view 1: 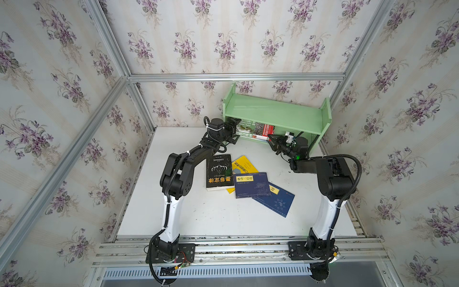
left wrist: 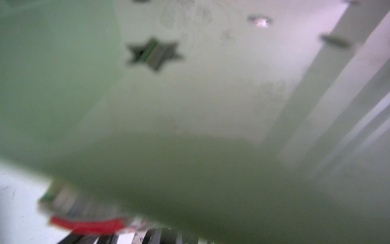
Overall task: Stacking books/files
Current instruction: Place the book at the bookshelf.
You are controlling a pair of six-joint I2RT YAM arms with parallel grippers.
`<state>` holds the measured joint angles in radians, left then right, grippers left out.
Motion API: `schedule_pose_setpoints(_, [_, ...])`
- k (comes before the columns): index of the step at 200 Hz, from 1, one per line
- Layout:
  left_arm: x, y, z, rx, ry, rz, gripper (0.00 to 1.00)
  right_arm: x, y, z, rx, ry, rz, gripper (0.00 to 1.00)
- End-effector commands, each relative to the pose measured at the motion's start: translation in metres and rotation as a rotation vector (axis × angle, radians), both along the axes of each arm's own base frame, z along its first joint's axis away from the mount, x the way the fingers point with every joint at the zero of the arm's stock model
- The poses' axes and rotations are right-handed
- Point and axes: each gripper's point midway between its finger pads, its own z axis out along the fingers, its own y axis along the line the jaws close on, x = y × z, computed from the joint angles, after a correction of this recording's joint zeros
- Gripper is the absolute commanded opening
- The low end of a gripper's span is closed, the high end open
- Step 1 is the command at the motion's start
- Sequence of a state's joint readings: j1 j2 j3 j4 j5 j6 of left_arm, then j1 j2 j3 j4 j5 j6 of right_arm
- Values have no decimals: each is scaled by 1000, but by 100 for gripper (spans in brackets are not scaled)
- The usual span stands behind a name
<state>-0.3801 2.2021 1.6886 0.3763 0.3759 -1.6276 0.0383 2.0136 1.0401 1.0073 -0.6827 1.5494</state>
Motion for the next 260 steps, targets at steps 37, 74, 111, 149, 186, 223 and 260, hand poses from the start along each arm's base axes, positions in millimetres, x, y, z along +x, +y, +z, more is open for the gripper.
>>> schedule_pose_setpoints(37, [-2,-1,19,-27,-46,-18,99,7,0,32,9,-138,-17,9])
schedule_pose_setpoints(74, [-2,3,17,-36,-34,-13,99,11,-1,33,12,-139,-25,9])
schedule_pose_setpoints(111, [-6,15,17,-29,-32,5,99,13,1,35,9,-143,-35,9])
schedule_pose_setpoints(149, [-8,19,19,-29,-38,8,99,15,2,35,11,-143,-41,9])
schedule_pose_setpoints(186, [-12,22,17,-29,-35,10,99,15,2,33,14,-134,-49,11])
schedule_pose_setpoints(223, [-27,35,14,7,-39,22,99,15,3,30,13,-123,-45,13])
schedule_pose_setpoints(260, [-46,51,0,56,-22,37,99,16,4,29,9,-117,-39,14])
